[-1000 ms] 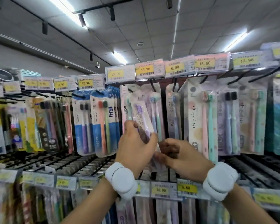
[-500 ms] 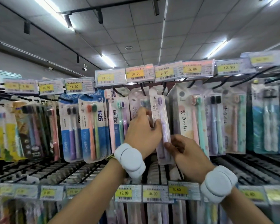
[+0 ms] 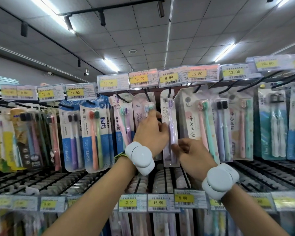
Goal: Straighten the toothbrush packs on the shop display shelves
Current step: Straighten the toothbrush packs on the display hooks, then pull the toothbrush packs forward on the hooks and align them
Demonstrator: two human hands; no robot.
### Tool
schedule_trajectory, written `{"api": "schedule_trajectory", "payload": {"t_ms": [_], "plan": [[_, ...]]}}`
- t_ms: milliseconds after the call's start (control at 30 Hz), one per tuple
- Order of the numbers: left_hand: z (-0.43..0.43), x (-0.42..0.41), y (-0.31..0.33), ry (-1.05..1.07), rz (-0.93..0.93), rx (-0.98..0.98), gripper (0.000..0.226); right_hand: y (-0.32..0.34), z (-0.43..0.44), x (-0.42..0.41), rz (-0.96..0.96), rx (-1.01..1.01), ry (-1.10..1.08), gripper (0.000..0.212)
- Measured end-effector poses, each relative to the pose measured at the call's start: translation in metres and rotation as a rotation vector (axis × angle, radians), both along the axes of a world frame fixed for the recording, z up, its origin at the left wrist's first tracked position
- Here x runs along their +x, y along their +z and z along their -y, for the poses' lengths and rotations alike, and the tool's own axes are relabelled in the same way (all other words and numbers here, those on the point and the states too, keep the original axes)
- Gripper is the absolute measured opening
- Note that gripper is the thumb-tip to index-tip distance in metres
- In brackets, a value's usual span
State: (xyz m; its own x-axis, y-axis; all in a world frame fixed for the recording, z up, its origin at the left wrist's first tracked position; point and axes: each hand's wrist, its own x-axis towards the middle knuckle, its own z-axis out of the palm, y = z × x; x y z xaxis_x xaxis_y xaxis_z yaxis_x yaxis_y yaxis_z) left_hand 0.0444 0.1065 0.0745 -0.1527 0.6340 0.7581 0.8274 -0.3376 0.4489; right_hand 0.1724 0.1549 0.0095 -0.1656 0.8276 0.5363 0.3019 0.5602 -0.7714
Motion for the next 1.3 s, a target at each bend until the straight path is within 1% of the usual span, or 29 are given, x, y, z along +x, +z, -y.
{"api": "schedule_trajectory", "payload": {"t_ms": [167, 333, 567, 700, 767, 800, 967, 1033, 1133, 1167, 1233, 1300], "plan": [[-0.007, -0.002, -0.009, 0.015, -0.015, 0.032, 0.02, -0.003, 0.001, -0.001, 0.062, -0.033, -0.027, 0.028], [-0.018, -0.001, -0.014, 0.073, -0.023, 0.074, 0.02, 0.005, 0.004, -0.004, 0.116, -0.057, -0.068, 0.022], [-0.03, -0.001, -0.02, 0.102, 0.001, 0.075, 0.019, 0.013, 0.014, -0.002, 0.172, -0.079, -0.092, 0.026], [-0.033, 0.001, -0.022, 0.123, 0.01, 0.084, 0.017, 0.01, 0.021, 0.011, 0.132, -0.079, -0.057, 0.025], [-0.032, 0.003, -0.021, 0.129, 0.029, 0.074, 0.016, 0.008, 0.022, 0.017, 0.091, -0.089, -0.006, 0.016], [-0.032, 0.003, -0.021, 0.131, 0.039, 0.074, 0.016, 0.007, 0.022, 0.02, 0.051, -0.092, 0.027, 0.012], [-0.027, 0.013, -0.021, 0.178, 0.06, 0.078, 0.02, 0.014, 0.027, 0.042, -0.204, -0.12, 0.142, 0.008], [-0.024, 0.021, -0.02, 0.203, 0.067, 0.127, 0.018, 0.018, 0.028, 0.056, -0.237, -0.07, 0.087, 0.007], [-0.017, 0.037, -0.019, 0.099, 0.064, 0.219, 0.017, 0.018, 0.023, 0.077, -0.301, 0.022, -0.069, 0.004], [-0.015, 0.041, -0.018, 0.054, 0.055, 0.219, 0.018, 0.017, 0.022, 0.08, -0.312, 0.05, -0.116, 0.007], [-0.016, 0.05, -0.016, 0.005, 0.009, 0.193, 0.023, 0.015, 0.02, 0.087, -0.306, 0.069, -0.14, 0.015], [-0.019, 0.055, -0.015, -0.018, -0.01, 0.179, 0.026, 0.013, 0.017, 0.086, -0.243, 0.064, -0.136, 0.02]]}}
